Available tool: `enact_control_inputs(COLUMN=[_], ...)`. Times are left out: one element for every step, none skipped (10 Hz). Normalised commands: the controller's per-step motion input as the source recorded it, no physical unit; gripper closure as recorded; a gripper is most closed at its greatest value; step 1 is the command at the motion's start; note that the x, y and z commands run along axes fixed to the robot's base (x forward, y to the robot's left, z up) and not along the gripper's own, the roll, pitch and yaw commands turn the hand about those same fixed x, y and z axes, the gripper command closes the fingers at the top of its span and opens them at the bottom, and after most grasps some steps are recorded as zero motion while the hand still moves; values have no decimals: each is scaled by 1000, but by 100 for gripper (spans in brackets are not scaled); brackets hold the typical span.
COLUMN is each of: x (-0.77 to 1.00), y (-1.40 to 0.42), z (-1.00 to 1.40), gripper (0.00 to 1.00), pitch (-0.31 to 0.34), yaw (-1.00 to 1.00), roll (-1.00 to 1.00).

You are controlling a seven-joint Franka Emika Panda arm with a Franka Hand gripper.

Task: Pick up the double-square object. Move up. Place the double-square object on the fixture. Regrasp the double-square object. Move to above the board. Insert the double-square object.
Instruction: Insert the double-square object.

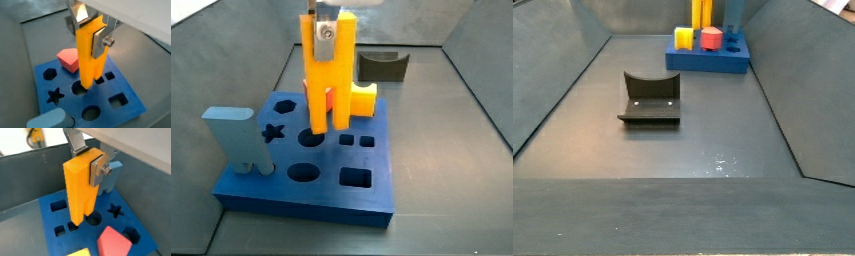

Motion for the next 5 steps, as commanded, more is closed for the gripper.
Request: enact_control_inputs(x=[631,711,783,366,0], y=[120,183,197,0,0], z=[0,151,220,-114,-274], gripper=[100,100,100,100,100], pitch=[89,59,84,0,0], yaw=[-466,-471,-383,-766,-1000], roll=[-119,-194,-171,-49,0])
